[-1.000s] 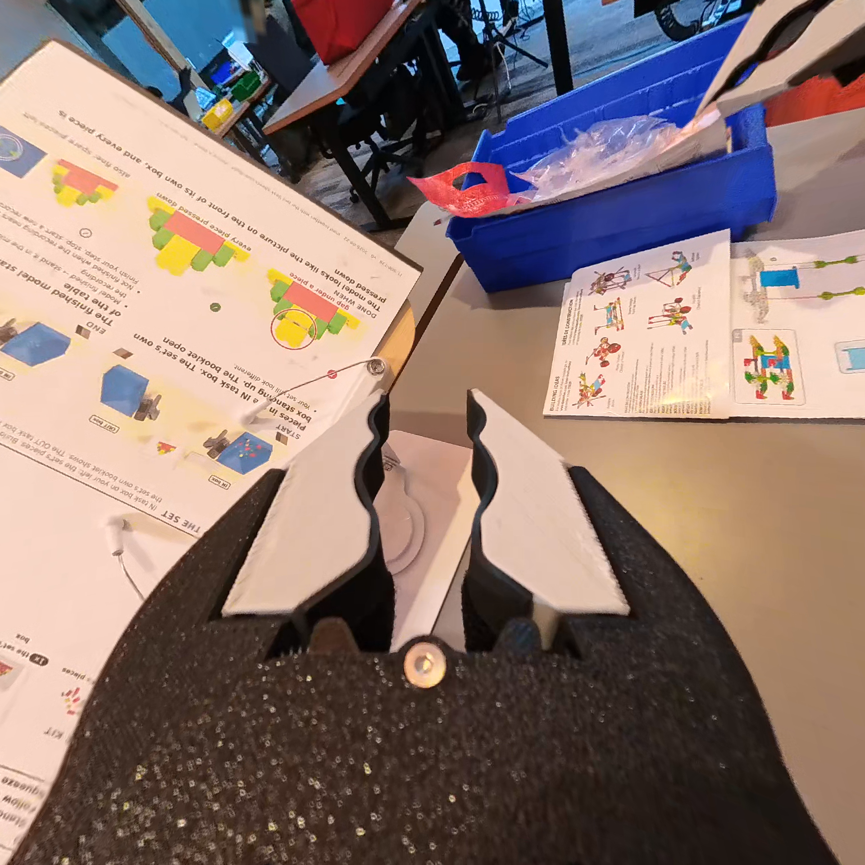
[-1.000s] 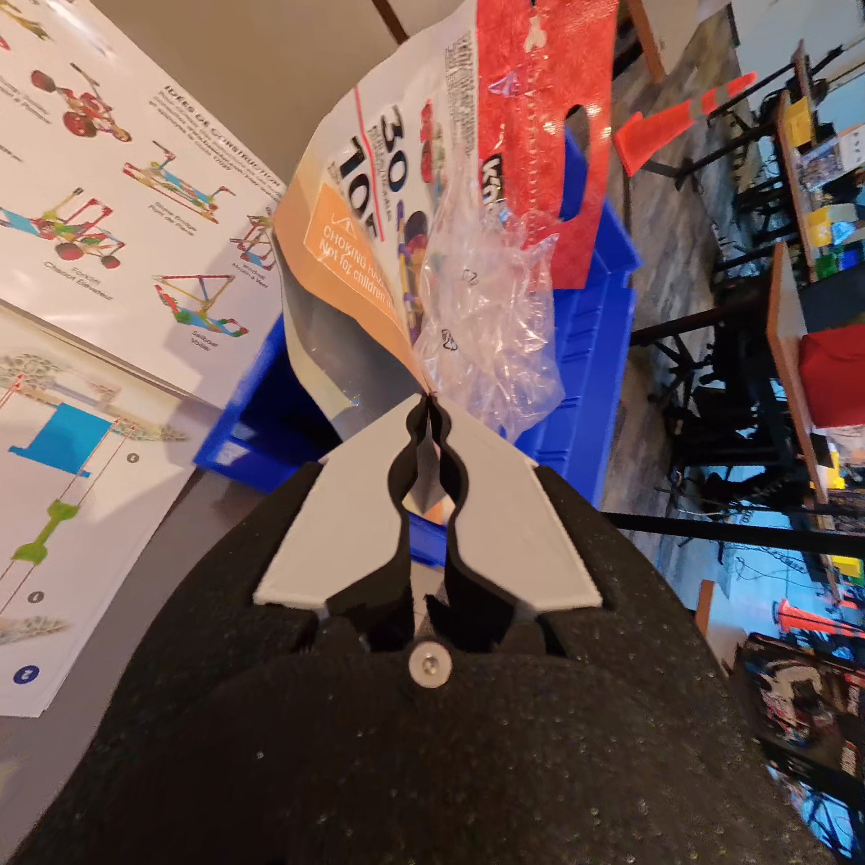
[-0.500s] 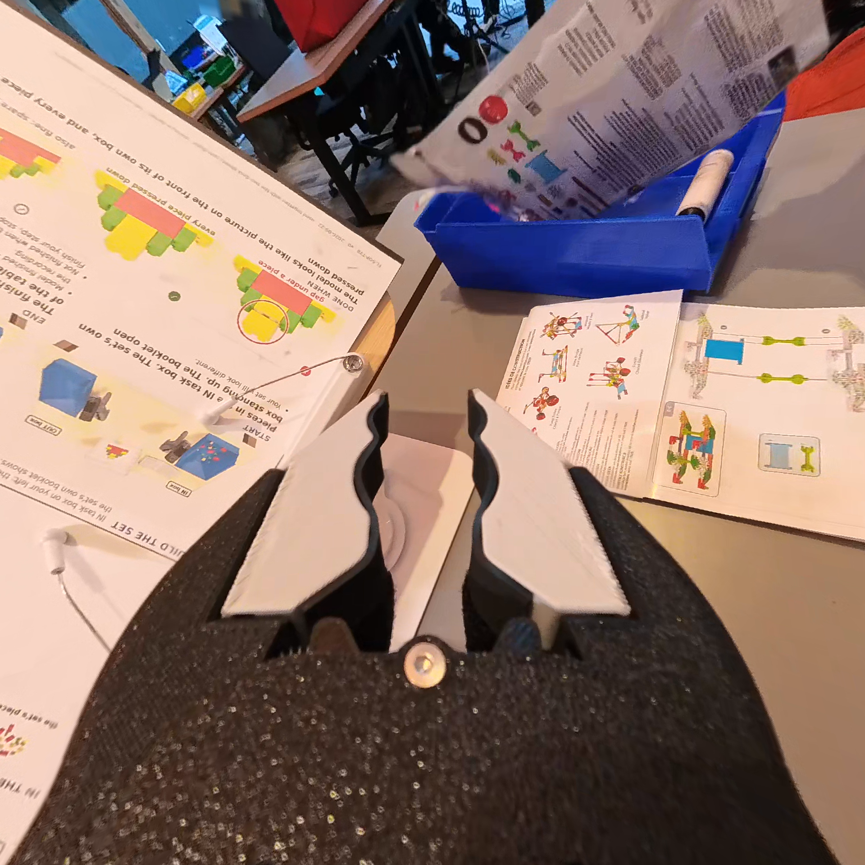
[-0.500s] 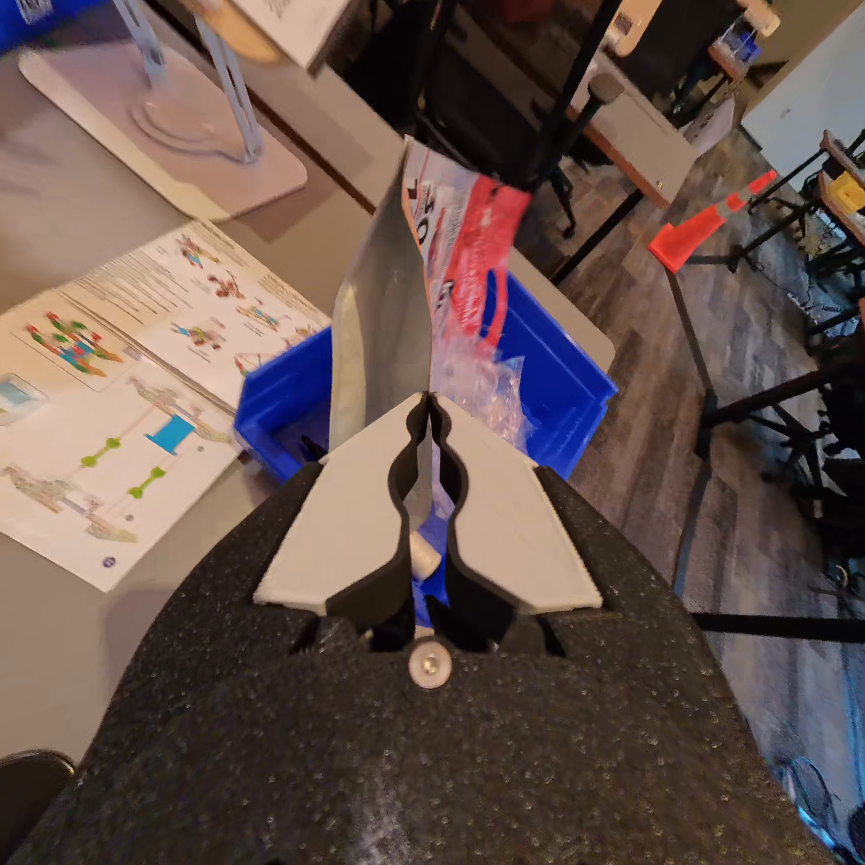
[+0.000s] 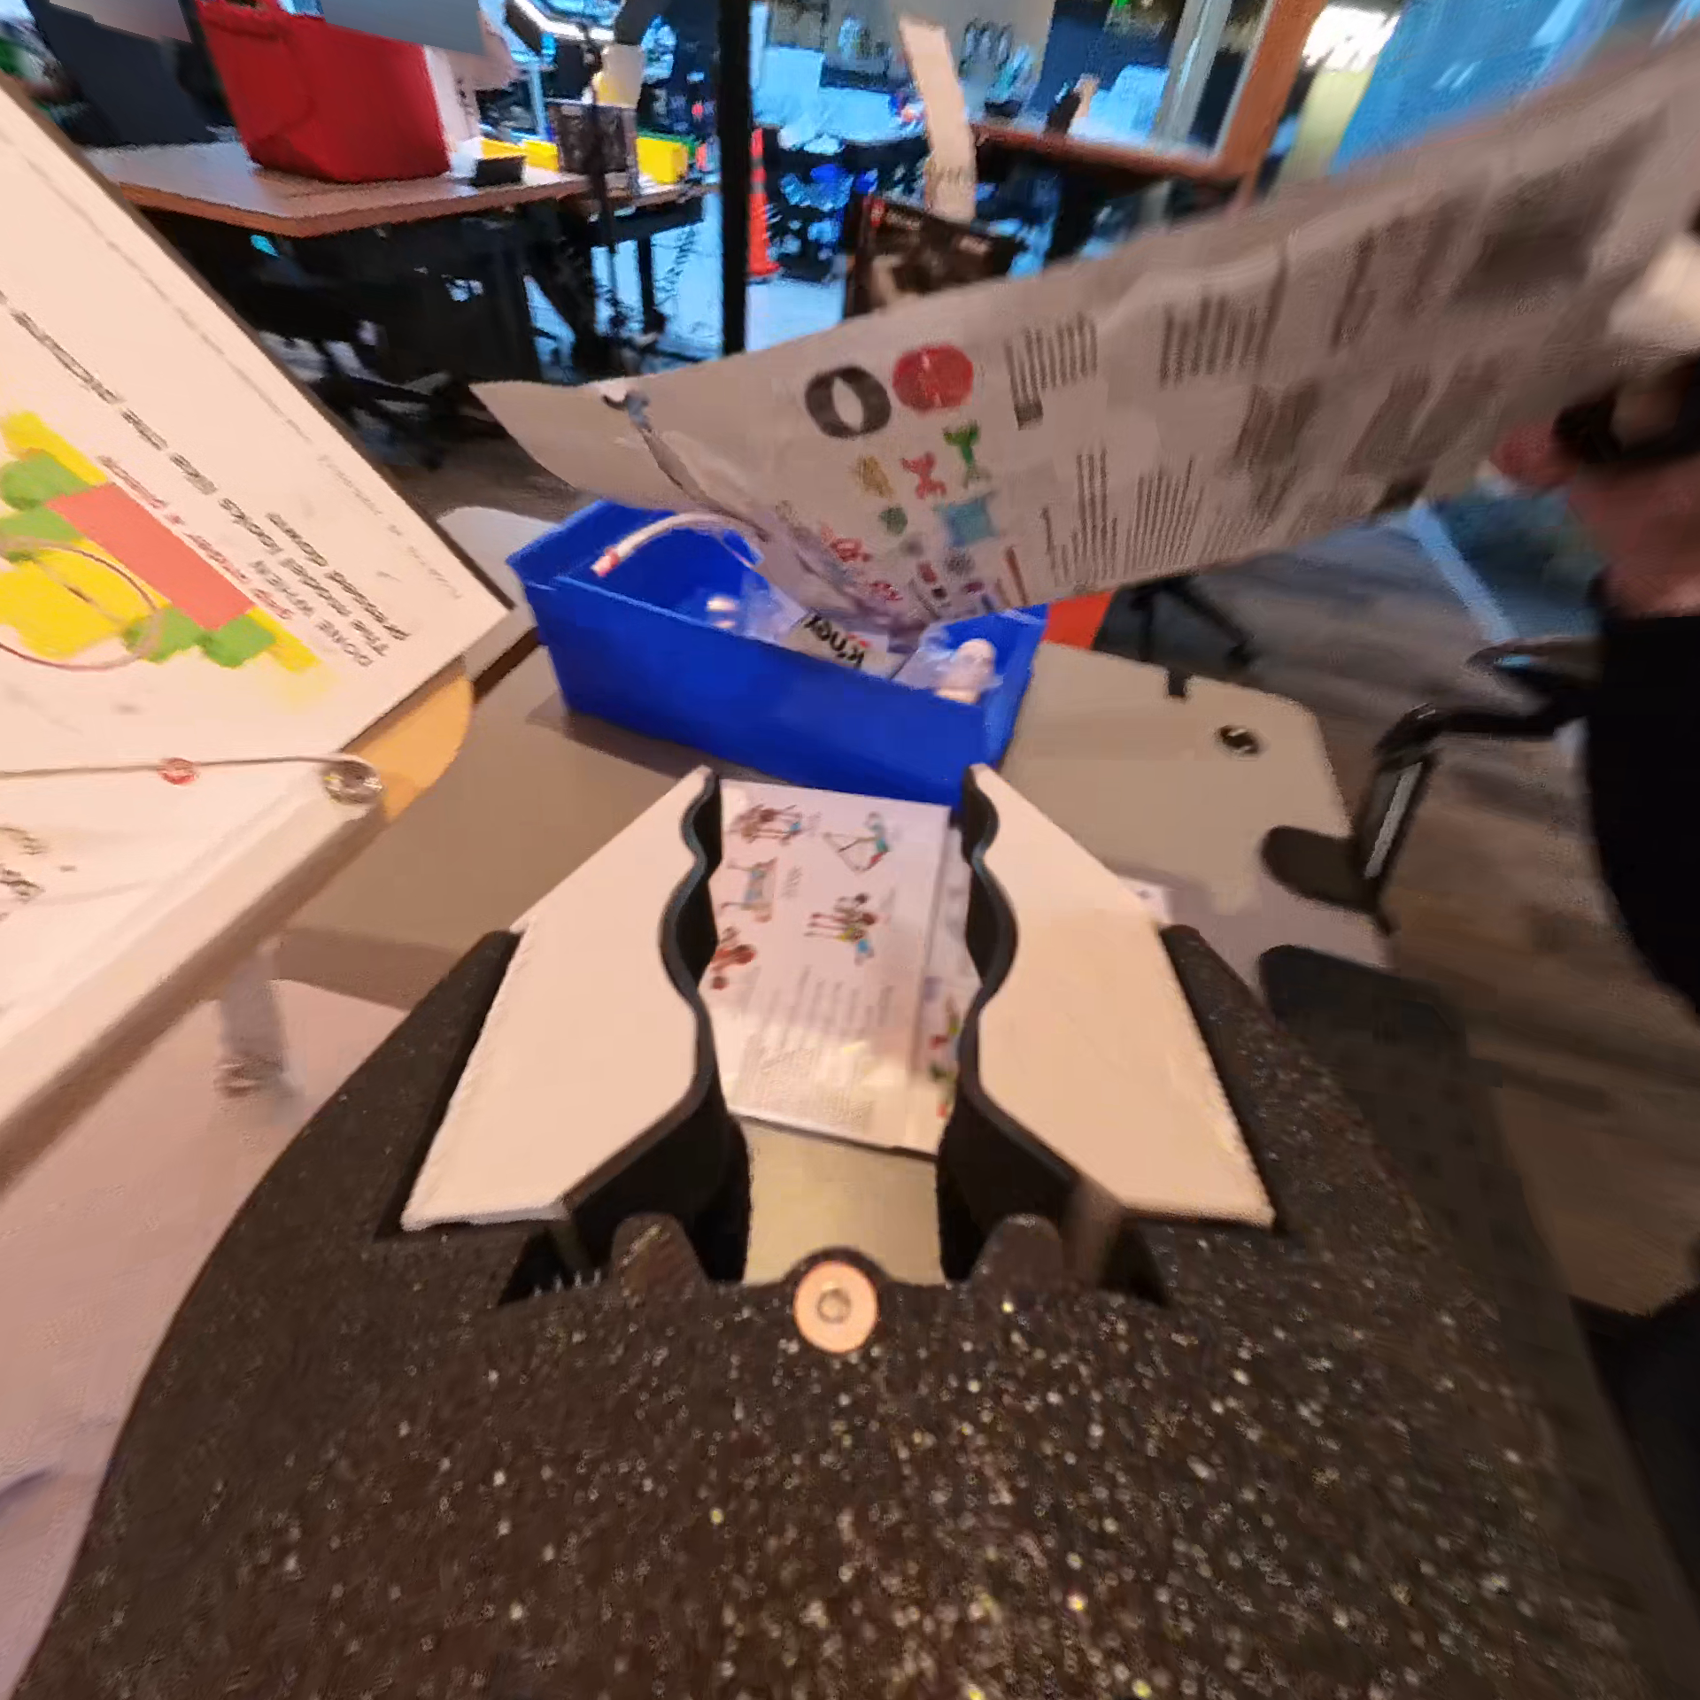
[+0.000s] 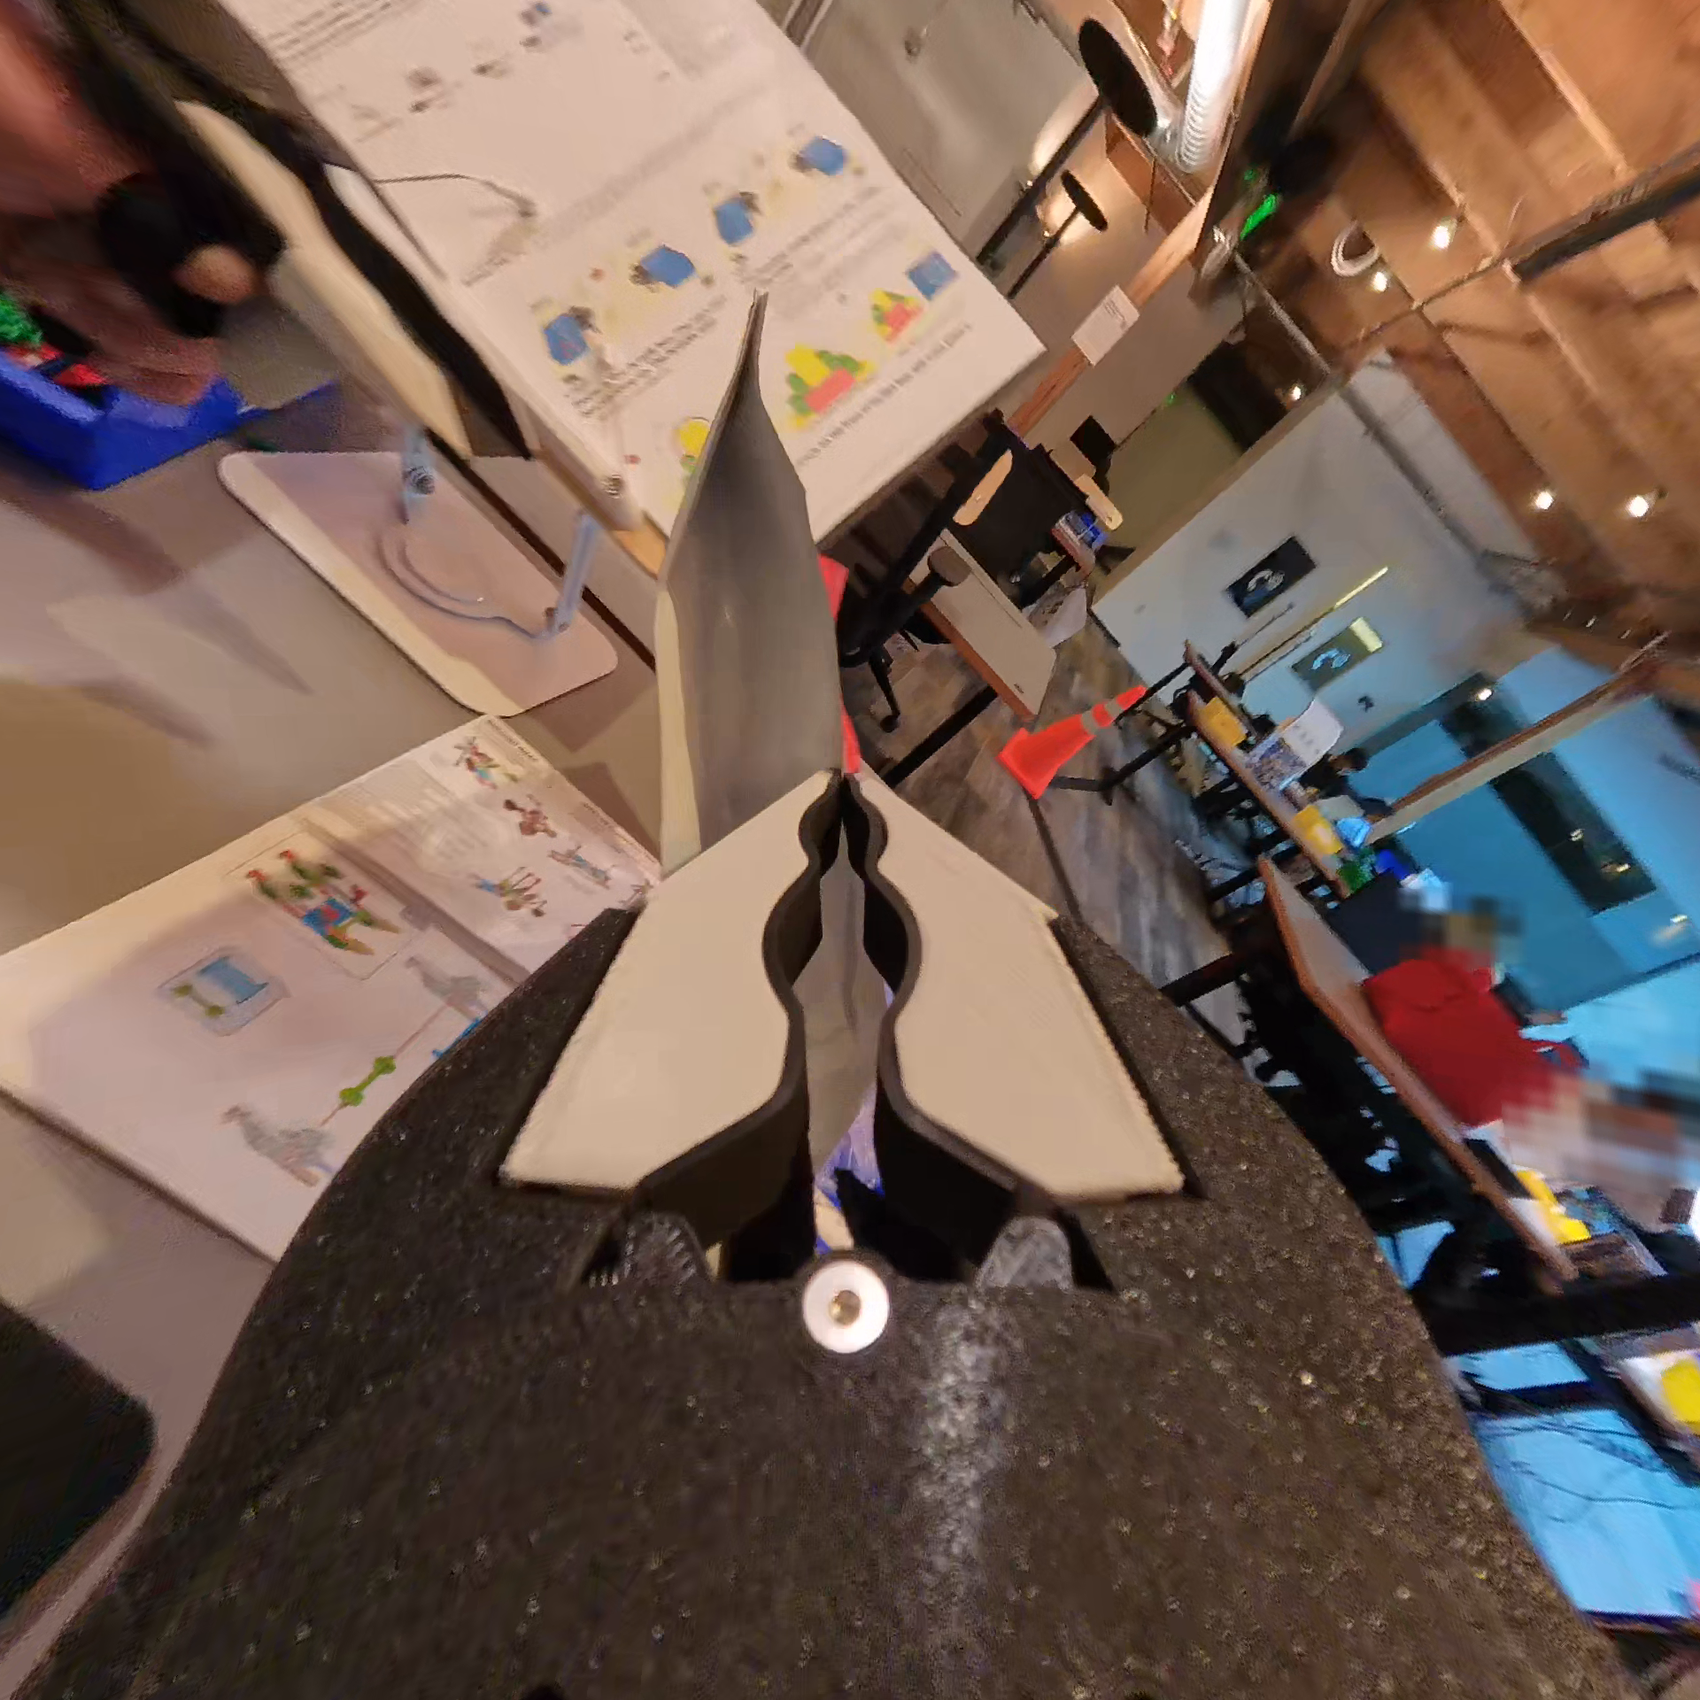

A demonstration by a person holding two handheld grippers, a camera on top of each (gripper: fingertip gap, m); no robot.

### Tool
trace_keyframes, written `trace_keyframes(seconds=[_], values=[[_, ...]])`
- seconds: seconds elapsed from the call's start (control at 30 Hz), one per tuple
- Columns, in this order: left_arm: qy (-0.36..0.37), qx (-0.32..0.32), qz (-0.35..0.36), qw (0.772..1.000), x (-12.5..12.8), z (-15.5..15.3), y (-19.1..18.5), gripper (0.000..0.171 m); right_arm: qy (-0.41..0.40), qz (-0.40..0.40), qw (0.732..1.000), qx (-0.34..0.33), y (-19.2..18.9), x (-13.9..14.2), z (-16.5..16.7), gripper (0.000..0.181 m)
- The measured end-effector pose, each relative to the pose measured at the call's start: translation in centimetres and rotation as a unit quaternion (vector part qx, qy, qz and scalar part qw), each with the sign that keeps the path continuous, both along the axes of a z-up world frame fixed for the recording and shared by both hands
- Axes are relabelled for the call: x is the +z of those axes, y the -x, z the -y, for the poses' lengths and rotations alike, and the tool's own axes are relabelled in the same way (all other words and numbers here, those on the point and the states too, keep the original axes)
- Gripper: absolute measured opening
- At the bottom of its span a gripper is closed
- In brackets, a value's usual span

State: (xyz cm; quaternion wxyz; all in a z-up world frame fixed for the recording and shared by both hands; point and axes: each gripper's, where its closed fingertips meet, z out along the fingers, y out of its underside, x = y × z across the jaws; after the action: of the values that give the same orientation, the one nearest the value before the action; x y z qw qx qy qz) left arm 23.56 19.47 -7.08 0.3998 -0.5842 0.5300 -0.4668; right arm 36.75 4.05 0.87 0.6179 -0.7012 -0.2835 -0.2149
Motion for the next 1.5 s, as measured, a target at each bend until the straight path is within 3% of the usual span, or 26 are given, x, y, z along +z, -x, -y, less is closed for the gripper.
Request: trace_keyframes(seconds=[0.1, 0.2, 0.3, 0.37, 0.43, 0.53, 0.57, 0.63, 0.7, 0.77, 0.93, 1.0, 1.07, 1.13, 1.23, 1.5], values=[[0.081, -0.044, 0.02, 0.995, -0.2, 1.4, 0.2, 0.066, 0.0, 0.075, 0.997, -0.012, 4.5, -2.8, 0.9, 0.0], [0.171, -0.082, 0.044, 0.981, -0.9, 3.0, 0.6, 0.071, 0.001, 0.12, 0.993, 0.001, 9.5, -6.8, 1.3, 0.0], [0.236, -0.118, 0.026, 0.964, -4.3, 5.1, 1.1, 0.082, -0.005, 0.146, 0.989, 0.012, 12.8, -10.4, 1.6, 0.0], [0.267, -0.101, 0.011, 0.958, -7.0, 5.0, 1.3, 0.084, -0.005, 0.145, 0.989, 0.03, 14.5, -12.4, 1.6, 0.0], [0.289, -0.098, 0.012, 0.952, -8.8, 5.3, 1.6, 0.064, -0.006, 0.166, 0.985, 0.054, 16.3, -14.0, 1.8, 0.0], [0.256, -0.074, 0.003, 0.964, -10.4, 4.9, 2.0, 0.008, 0.012, 0.191, 0.978, 0.082, 18.2, -16.3, 2.0, 0.0], [0.245, -0.073, 0.008, 0.967, -10.1, 4.8, 2.1, 0.0, 0.017, 0.178, 0.98, 0.091, 18.5, -16.7, 2.0, 0.0], [0.199, -0.08, 0.009, 0.977, -9.1, 5.1, 2.6, 0.0, 0.047, 0.146, 0.982, 0.111, 19.1, -17.8, 2.3, 0.0], [0.159, -0.075, 0.003, 0.984, -8.3, 5.2, 3.4, 0.0, 0.055, 0.123, 0.982, 0.134, 19.5, -17.8, 2.7, 0.013], [0.123, -0.09, 0.005, 0.988, -7.2, 5.8, 4.5, 0.0, 0.071, 0.048, 0.984, 0.154, 19.2, -16.6, 3.0, 0.021], [0.068, -0.127, 0.09, 0.986, -2.4, 6.8, 7.4, 0.0, 0.071, -0.135, 0.979, 0.133, 14.0, -11.7, 1.5, 0.057], [0.052, -0.142, 0.121, 0.981, -0.9, 7.2, 8.6, 0.0, 0.089, -0.203, 0.967, 0.129, 12.0, -11.2, 0.6, 0.058], [0.031, -0.135, 0.147, 0.979, 0.3, 7.1, 9.6, 0.0, 0.126, -0.256, 0.94, 0.185, 12.4, -11.2, 1.2, 0.062], [0.026, -0.131, 0.174, 0.976, 1.7, 6.9, 10.7, 0.0, 0.135, -0.245, 0.93, 0.24, 13.9, -11.2, 2.6, 0.062], [0.016, -0.135, 0.197, 0.971, 2.9, 6.9, 12.0, 0.0, 0.103, -0.23, 0.947, 0.2, 13.5, -10.9, 1.8, 0.063], [0.012, -0.189, 0.22, 0.957, 3.7, 9.2, 13.5, 0.0, 0.067, -0.328, 0.928, 0.162, 12.0, -7.8, -2.2, 0.082]])
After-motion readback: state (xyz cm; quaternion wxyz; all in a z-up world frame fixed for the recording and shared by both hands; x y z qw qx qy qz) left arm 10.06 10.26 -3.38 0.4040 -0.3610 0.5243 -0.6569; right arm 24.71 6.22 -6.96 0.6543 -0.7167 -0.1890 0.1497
